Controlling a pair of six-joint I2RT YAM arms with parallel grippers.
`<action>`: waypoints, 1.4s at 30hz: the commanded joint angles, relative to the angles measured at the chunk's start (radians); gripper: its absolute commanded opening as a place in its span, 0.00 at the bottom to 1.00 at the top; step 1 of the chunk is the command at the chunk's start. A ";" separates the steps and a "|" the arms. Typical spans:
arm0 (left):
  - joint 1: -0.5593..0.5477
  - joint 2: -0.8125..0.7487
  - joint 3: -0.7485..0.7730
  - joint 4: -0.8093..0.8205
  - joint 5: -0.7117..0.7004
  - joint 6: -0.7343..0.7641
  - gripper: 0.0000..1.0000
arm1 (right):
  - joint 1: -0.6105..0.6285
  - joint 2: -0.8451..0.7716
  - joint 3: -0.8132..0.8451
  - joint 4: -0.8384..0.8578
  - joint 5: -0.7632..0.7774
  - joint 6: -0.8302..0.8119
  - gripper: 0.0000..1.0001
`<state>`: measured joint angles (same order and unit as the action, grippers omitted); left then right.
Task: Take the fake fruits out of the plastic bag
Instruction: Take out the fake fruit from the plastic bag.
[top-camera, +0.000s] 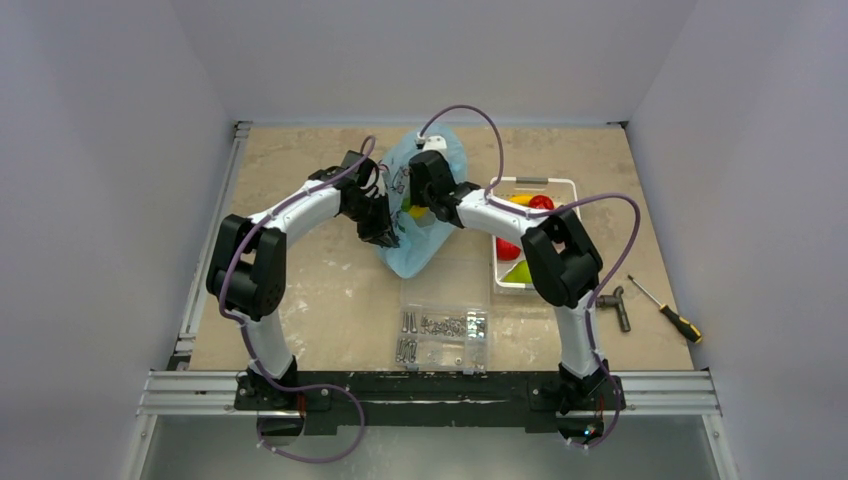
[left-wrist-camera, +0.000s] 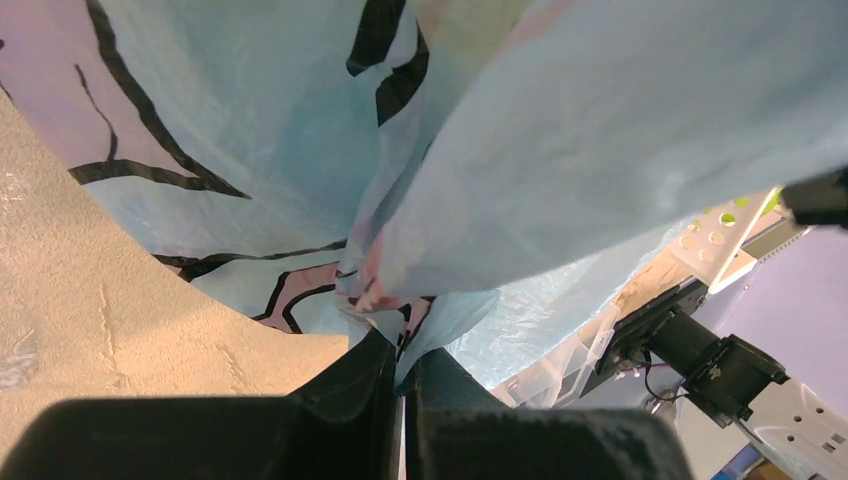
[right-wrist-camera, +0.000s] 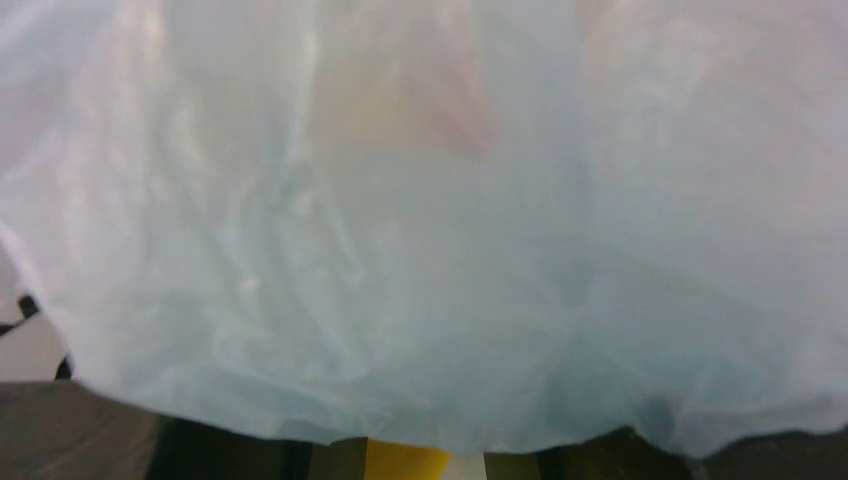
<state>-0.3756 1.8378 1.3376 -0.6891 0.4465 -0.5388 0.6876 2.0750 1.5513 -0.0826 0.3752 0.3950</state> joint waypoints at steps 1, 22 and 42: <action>-0.003 -0.023 0.028 0.008 0.025 0.004 0.00 | -0.039 -0.037 0.063 0.035 0.072 -0.066 0.15; -0.002 -0.022 0.029 0.003 0.015 0.011 0.00 | -0.064 -0.065 0.010 0.007 0.201 -0.248 0.14; -0.003 -0.020 0.030 0.007 0.028 0.004 0.00 | -0.121 -0.190 -0.023 -0.254 -0.351 -0.098 0.14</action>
<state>-0.3756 1.8378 1.3376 -0.6830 0.4480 -0.5388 0.5625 1.9411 1.4994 -0.1860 0.2314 0.2214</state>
